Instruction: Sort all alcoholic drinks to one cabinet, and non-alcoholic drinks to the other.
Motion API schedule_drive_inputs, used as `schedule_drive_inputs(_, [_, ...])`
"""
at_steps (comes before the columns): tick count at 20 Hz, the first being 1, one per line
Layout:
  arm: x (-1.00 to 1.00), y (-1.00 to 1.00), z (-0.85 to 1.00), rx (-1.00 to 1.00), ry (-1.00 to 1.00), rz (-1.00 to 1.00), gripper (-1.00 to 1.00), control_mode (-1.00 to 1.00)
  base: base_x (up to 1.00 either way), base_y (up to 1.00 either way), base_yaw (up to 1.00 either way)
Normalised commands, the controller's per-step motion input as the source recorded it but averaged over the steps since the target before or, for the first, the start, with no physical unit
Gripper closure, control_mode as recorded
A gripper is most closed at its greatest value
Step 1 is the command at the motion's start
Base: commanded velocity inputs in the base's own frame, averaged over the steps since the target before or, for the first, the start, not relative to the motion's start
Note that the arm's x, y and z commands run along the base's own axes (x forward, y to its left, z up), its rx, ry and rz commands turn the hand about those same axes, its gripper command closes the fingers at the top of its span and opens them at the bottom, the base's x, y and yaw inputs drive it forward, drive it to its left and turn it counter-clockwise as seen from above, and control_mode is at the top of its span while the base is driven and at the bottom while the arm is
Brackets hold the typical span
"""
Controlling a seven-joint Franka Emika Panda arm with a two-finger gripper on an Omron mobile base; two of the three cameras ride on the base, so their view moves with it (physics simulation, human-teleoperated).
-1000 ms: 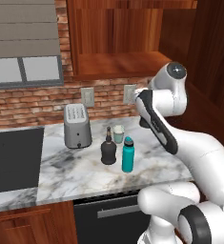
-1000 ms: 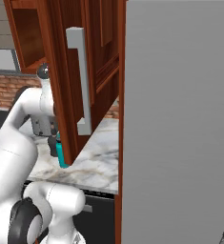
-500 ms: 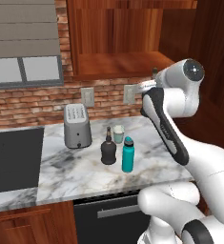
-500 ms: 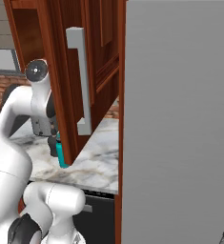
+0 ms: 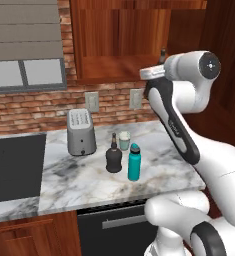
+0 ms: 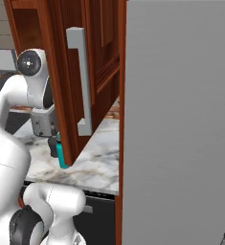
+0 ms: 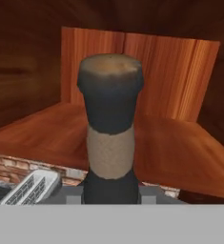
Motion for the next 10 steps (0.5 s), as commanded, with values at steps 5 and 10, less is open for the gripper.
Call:
schedule_drive_inputs(5, [0.04, 0.19, 0.64, 0.00, -0.05, 0.00, 1.00, -1.00, 0.00, 0.00, 0.00])
schedule_drive_inputs(10, [0.41, 0.09, 0.13, 0.00, -0.04, 0.00, 1.00, -1.00, 0.00, 0.00, 0.00])
